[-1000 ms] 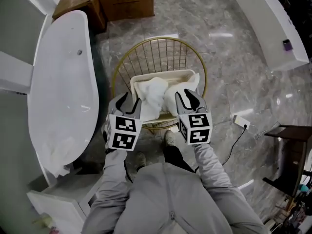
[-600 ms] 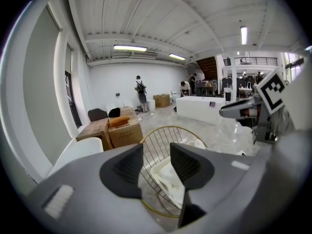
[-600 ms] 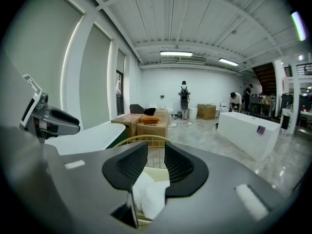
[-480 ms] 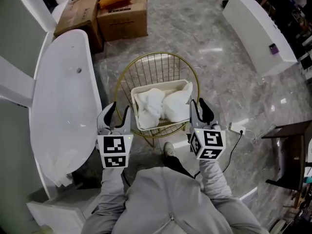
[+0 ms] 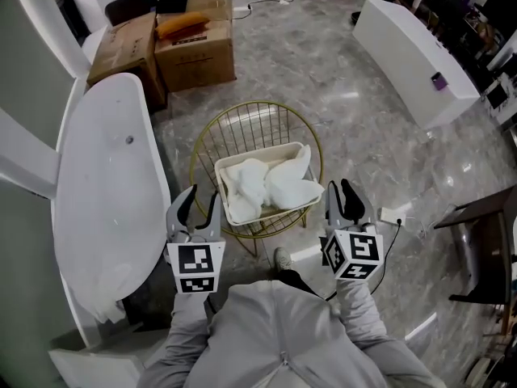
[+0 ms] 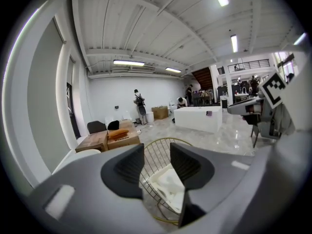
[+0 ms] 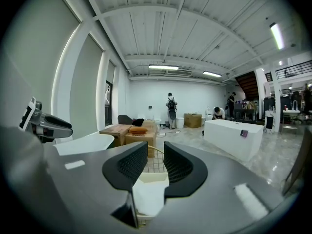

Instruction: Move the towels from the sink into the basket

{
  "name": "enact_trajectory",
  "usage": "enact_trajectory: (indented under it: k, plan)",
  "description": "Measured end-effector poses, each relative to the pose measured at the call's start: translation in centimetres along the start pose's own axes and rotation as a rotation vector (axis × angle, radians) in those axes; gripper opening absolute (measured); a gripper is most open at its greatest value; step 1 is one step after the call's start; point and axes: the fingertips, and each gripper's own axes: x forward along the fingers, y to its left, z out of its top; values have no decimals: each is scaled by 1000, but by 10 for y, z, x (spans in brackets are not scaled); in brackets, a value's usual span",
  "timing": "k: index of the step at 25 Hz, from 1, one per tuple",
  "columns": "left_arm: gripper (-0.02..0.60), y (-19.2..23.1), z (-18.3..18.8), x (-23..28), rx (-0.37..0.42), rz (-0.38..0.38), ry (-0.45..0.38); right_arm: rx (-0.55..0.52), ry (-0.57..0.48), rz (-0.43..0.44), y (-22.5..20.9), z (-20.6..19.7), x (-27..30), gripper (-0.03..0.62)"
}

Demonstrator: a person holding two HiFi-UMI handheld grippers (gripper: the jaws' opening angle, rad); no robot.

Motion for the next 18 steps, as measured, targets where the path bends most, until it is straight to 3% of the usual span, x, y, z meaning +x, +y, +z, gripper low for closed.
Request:
enact_trajectory:
  k: [8, 18]
  plan:
    - [189, -6, 16, -7, 33, -19, -57, 27, -8, -28, -2, -5, -16, 101]
    - [189, -12, 19, -15, 45, -6, -69, 31, -24, -47, -9, -4, -25, 100]
